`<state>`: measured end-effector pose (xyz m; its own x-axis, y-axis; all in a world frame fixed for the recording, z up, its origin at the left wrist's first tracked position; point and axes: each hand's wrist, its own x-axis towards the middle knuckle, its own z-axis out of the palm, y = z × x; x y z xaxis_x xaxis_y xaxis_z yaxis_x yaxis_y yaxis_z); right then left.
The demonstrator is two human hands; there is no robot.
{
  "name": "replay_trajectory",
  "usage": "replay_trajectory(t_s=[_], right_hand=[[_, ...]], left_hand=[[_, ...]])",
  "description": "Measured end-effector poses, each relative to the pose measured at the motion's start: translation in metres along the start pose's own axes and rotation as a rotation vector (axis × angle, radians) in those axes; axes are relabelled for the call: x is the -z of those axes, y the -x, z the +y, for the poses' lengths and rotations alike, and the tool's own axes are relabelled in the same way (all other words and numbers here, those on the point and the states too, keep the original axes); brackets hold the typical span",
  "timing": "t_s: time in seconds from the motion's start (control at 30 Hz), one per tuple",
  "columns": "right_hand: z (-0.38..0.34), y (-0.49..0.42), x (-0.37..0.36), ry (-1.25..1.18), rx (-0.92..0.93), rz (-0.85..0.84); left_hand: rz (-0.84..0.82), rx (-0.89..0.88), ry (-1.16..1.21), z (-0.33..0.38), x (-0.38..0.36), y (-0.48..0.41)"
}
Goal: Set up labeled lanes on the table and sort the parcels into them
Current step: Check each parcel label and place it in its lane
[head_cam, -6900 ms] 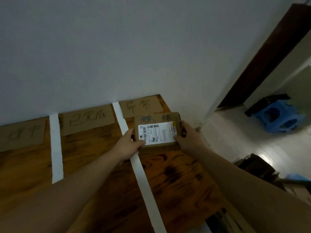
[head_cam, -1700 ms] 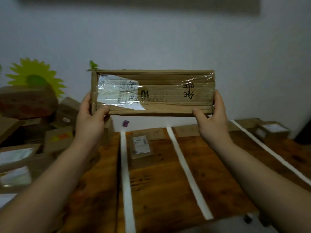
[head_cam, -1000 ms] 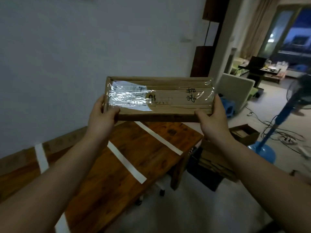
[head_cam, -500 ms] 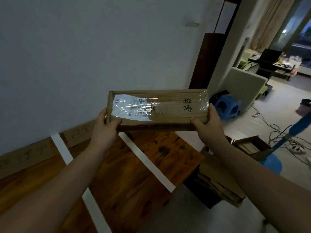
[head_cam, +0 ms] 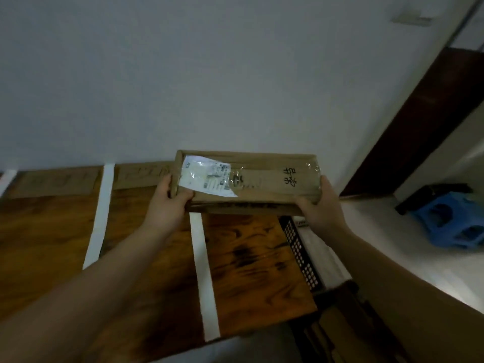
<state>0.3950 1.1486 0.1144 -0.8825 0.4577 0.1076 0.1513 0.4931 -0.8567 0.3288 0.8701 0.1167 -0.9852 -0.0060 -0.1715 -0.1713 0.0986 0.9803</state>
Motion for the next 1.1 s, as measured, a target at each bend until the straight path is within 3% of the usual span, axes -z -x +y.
replay_trajectory(t_s=[0.23, 0.53, 0.8, 1.1], right_hand=[[0.077, -0.02, 0.028, 0.029, -0.132, -0.297], [0.137, -0.021, 0.03, 0.049, -0.225, -0.364], [0.158, -0.034, 0.009, 0.112, -0.252, -0.415], [0.145, -0.064, -0.017, 0.248, -0.22, -0.47]], left_hand=[[0.101, 0.209, -0.039, -0.051, -0.058, 0.044], [0.061, 0.372, -0.154, -0.087, -0.105, 0.051], [0.072, 0.372, -0.193, -0.105, -0.105, 0.03], [0.042, 0.284, -0.418, -0.096, -0.102, -0.01]])
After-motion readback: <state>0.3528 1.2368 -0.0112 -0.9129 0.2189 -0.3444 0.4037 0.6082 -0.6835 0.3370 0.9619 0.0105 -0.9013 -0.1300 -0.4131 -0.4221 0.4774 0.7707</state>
